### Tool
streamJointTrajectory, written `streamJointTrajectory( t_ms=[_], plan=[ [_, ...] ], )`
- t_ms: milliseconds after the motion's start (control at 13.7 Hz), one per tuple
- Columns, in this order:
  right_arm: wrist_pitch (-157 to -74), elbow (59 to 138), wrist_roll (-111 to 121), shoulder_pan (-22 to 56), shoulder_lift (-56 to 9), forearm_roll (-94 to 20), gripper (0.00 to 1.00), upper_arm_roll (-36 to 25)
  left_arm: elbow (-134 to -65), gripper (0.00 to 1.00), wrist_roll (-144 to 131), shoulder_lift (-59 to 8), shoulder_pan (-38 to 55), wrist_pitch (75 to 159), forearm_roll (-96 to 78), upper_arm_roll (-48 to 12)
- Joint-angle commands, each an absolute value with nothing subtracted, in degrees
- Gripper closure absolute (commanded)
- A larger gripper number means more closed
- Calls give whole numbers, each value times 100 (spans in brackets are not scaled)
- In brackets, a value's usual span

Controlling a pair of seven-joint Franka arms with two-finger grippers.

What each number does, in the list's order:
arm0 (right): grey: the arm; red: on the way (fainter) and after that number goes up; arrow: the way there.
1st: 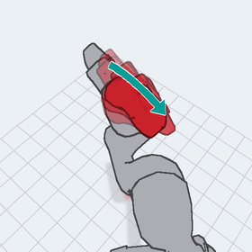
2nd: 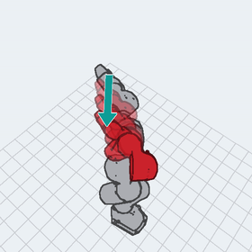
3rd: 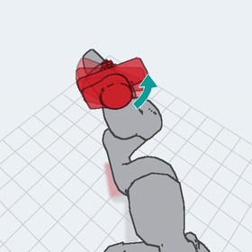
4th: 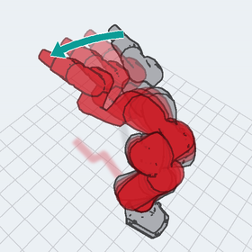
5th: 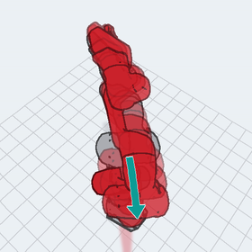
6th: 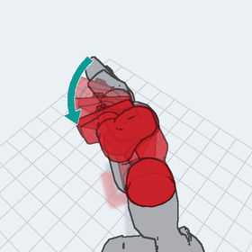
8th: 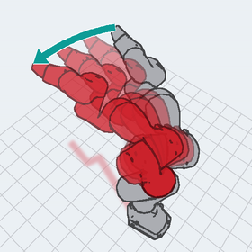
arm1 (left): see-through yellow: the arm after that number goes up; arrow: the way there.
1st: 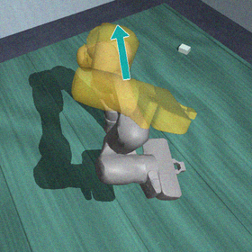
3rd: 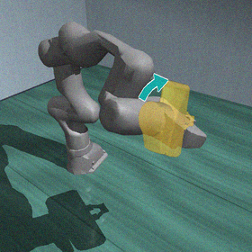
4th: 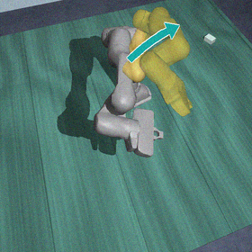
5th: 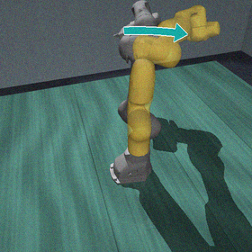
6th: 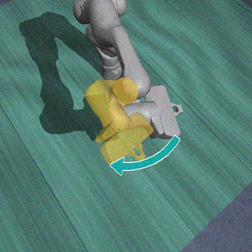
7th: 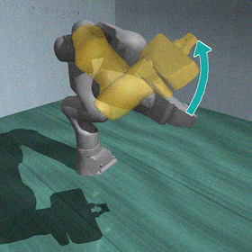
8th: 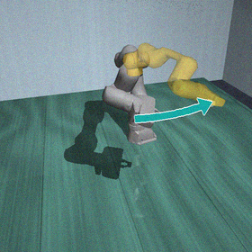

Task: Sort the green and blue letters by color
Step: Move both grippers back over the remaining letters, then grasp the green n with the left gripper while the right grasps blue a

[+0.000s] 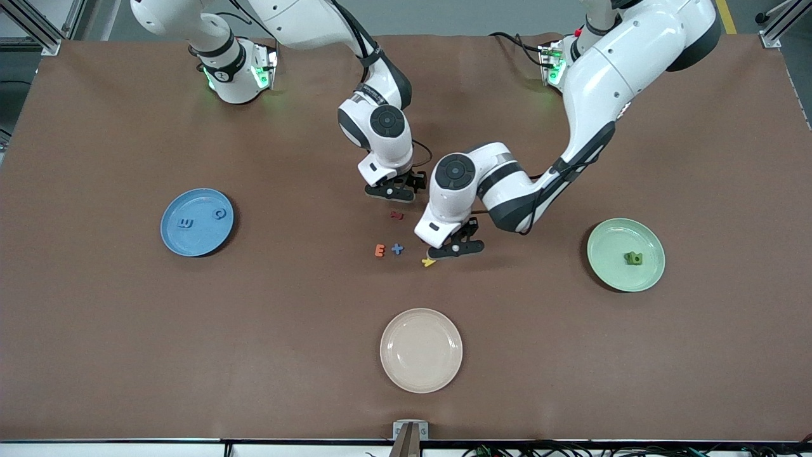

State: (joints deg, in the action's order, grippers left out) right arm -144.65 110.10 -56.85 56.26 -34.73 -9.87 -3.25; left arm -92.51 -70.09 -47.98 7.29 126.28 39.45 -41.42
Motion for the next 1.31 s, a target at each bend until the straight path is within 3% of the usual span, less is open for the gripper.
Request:
streamJointTrajectory(
  t_ms=[0,1240],
  plan=[
    [-14476,10960,-5845,5722,-3480,-861,23,-413,-8895,35,-7005,-5053,949,12604,3876,-4078],
    [-14625,10793,-5836,5704,-3691,-571,44,-466,-8877,49,-6882,-5326,1283,12850,3955,-3876]
  ],
)
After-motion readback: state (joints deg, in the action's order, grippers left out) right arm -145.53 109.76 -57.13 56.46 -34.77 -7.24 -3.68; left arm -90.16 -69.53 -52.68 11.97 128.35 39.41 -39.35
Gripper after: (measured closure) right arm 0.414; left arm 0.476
